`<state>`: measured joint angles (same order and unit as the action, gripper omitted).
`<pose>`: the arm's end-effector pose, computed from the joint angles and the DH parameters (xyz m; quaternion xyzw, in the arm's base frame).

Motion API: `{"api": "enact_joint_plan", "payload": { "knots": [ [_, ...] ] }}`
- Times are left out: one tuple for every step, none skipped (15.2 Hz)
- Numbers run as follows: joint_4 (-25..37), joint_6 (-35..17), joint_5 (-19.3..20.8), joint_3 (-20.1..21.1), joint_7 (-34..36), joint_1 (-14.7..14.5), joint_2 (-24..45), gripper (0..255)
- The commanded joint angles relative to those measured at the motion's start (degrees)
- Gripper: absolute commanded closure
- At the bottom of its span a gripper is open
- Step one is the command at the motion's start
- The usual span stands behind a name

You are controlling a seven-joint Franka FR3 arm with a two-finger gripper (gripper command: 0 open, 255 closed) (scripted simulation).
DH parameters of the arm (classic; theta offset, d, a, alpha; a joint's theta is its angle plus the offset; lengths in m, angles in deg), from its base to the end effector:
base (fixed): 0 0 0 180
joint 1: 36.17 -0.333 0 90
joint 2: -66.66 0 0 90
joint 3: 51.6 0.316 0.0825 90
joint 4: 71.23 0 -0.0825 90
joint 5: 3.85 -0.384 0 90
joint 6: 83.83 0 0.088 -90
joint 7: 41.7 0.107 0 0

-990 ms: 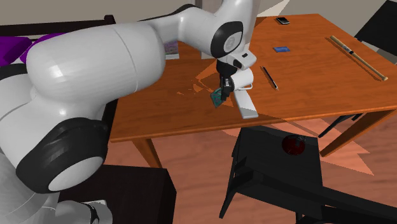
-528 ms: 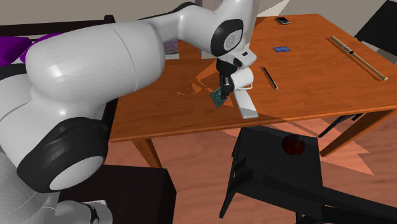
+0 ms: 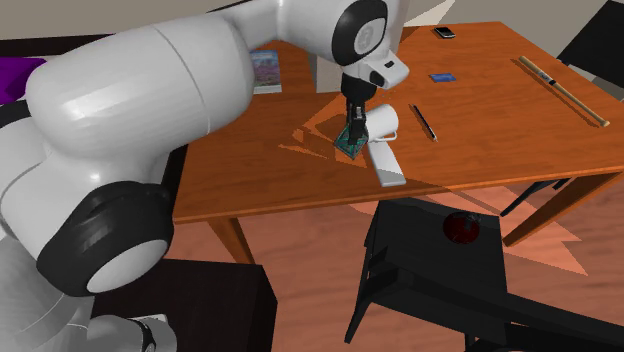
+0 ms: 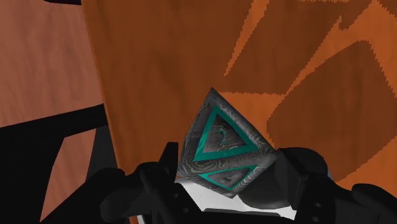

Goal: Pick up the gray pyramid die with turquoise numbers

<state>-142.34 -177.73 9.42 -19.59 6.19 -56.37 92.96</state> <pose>0.4937 0.4662 0.5335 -0.9998 -0.0215 0.0013 0.0030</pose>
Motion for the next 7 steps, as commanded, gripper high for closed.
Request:
{"api": "enact_joint_plan", "payload": {
  "knots": [
    [2.15,1.82,0.13,-0.01,-0.10,-0.40,0.33,255],
    [3.28,2.73,0.23,-0.02,-0.13,-0.64,0.55,255],
    [4.46,3.65,0.34,-0.03,-0.15,-0.91,0.80,255],
    [5.70,4.60,0.47,-0.05,-0.17,-1.20,1.08,255],
    [6.98,5.57,0.61,-0.08,-0.19,-1.51,1.39,255],
    [7.19,5.72,0.64,-0.08,-0.20,-1.56,1.44,255],
    [7.19,5.72,0.64,-0.08,-0.20,-1.56,1.44,255]
  ]
}}
